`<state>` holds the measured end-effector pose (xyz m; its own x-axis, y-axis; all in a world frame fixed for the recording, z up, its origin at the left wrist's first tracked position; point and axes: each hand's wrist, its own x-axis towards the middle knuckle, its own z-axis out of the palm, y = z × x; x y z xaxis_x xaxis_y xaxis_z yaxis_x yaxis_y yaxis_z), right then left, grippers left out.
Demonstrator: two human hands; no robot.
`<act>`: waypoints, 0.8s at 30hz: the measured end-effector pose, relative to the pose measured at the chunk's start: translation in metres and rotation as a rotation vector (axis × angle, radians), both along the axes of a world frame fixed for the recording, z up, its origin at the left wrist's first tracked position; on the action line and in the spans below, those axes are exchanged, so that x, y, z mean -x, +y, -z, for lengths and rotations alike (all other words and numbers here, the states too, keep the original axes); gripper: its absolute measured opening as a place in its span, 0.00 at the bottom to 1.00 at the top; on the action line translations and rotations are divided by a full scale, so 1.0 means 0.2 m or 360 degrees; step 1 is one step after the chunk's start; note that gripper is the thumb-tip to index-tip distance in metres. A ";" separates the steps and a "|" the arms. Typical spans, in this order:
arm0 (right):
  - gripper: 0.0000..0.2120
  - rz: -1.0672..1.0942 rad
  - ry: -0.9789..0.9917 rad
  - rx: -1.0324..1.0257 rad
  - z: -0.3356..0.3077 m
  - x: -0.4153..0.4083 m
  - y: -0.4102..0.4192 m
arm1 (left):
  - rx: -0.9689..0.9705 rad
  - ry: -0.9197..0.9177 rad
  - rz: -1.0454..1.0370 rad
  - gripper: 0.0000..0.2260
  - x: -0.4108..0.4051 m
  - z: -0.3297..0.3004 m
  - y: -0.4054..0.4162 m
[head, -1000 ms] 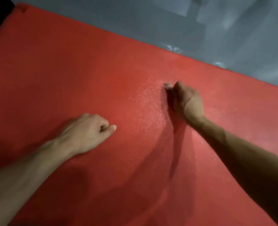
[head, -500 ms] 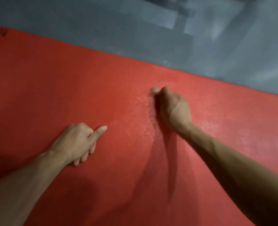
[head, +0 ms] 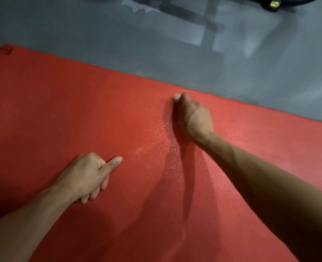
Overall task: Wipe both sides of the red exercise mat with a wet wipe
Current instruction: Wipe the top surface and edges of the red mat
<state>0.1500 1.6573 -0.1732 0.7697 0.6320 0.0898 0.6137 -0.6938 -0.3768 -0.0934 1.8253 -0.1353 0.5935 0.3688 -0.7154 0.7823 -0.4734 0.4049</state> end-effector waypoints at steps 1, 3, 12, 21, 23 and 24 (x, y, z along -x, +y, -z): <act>0.08 -0.0175 -0.0019 0.0046 0.01 0.04 0.03 | -0.0002 -0.0005 -0.0001 0.34 0.00 0.00 0.00; 0.09 -0.0201 -0.0108 0.0173 -0.01 -0.04 -0.04 | -0.0001 -0.0009 0.0002 0.33 0.00 -0.01 0.00; 0.11 0.0651 0.0223 0.0232 -0.04 -0.33 -0.02 | 0.0045 -0.0005 0.0003 0.34 0.00 0.01 0.01; 0.18 0.0752 0.0375 0.0505 -0.06 -0.53 -0.10 | 0.0096 -0.0023 0.0041 0.34 0.00 0.03 0.04; 0.21 0.0888 0.0404 0.0543 -0.07 -0.54 -0.13 | 0.0120 -0.0026 0.0045 0.34 0.01 0.03 0.05; 0.20 0.0879 0.0399 0.0537 -0.08 -0.52 -0.08 | 0.0126 -0.0030 0.0044 0.33 0.00 0.03 0.06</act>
<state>0.2535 1.6413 -0.1573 0.9586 0.1039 -0.2653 0.0596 -0.9837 -0.1699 -0.0941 1.8364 -0.1409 0.6164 0.2950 -0.7301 0.7612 -0.4606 0.4566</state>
